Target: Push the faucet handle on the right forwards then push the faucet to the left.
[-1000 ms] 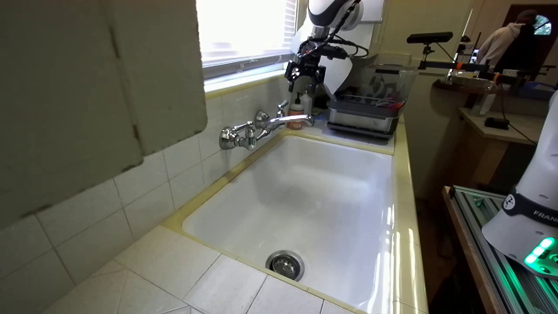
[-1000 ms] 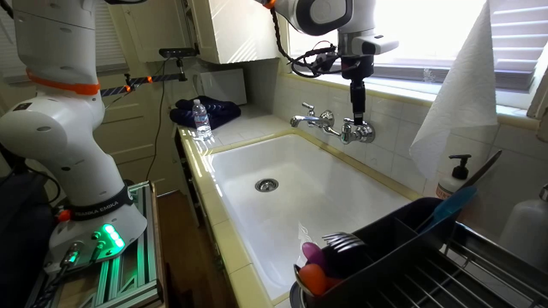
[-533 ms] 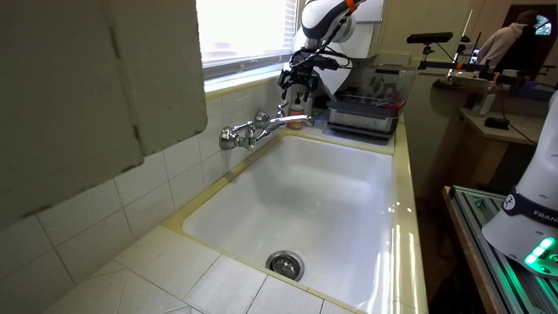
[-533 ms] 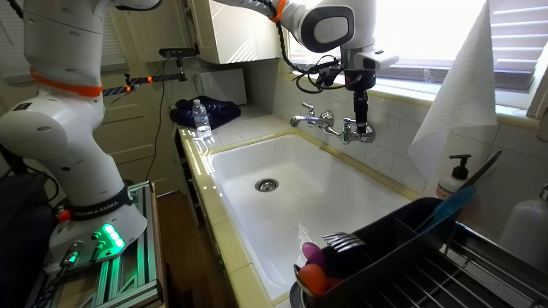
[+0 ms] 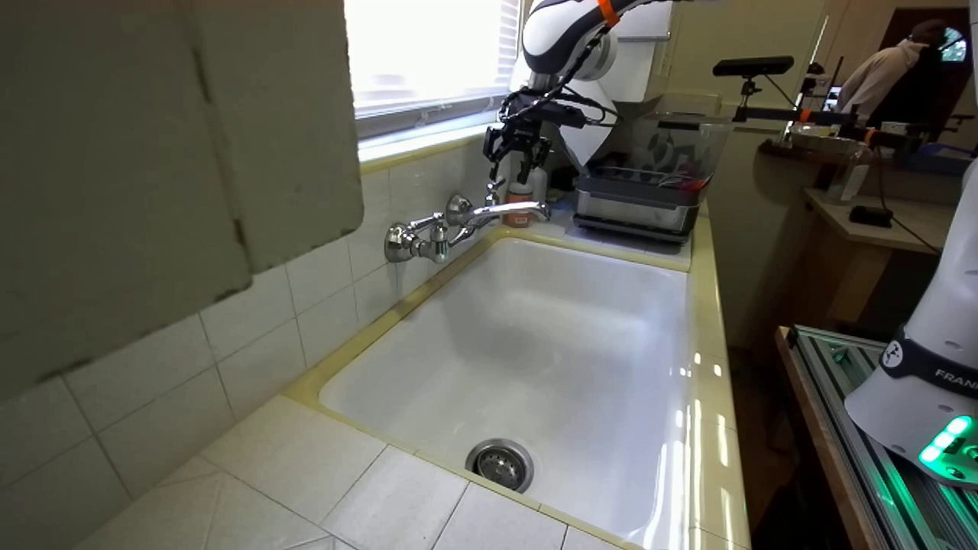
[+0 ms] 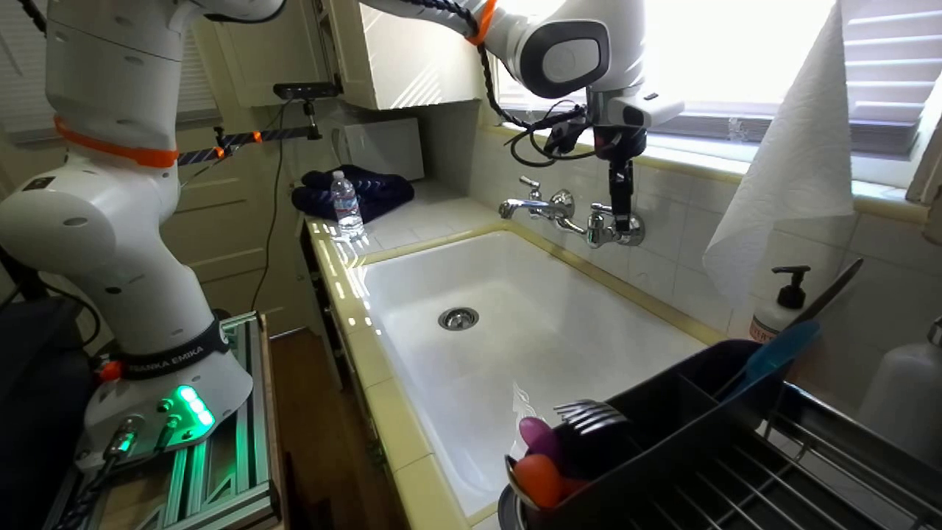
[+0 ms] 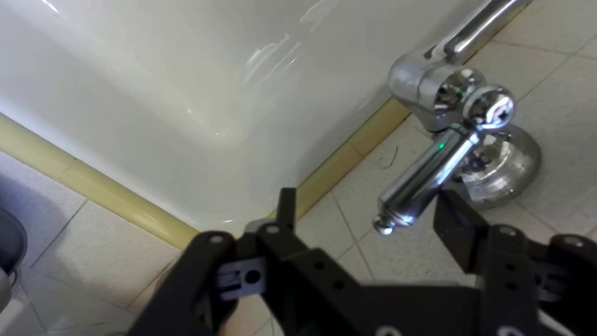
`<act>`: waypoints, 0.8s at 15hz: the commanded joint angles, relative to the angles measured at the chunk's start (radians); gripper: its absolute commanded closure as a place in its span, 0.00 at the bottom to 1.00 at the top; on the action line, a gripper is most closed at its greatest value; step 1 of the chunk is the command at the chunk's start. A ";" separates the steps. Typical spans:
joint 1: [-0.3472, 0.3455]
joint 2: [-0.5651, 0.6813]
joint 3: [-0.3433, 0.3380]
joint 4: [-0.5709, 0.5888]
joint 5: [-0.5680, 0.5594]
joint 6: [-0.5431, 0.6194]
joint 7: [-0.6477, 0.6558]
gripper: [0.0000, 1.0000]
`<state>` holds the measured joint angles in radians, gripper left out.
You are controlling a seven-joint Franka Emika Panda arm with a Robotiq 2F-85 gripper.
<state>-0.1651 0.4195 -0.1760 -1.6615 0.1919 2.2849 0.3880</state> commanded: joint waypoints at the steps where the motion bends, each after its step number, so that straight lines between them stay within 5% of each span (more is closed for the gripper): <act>1: -0.006 0.016 0.005 0.020 0.025 0.010 0.017 0.56; 2: -0.006 0.017 0.006 0.024 0.025 0.007 0.018 0.63; 3: -0.004 0.017 0.006 0.026 0.024 0.007 0.022 0.37; 4: -0.004 0.018 0.007 0.026 0.025 0.005 0.024 0.26; 6: -0.005 0.022 0.007 0.026 0.026 0.003 0.026 0.21; 9: -0.005 0.028 0.008 0.024 0.027 0.005 0.025 0.01; 12: -0.005 0.035 0.008 0.024 0.026 0.001 0.026 0.00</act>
<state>-0.1655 0.4385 -0.1709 -1.6469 0.2007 2.2851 0.4070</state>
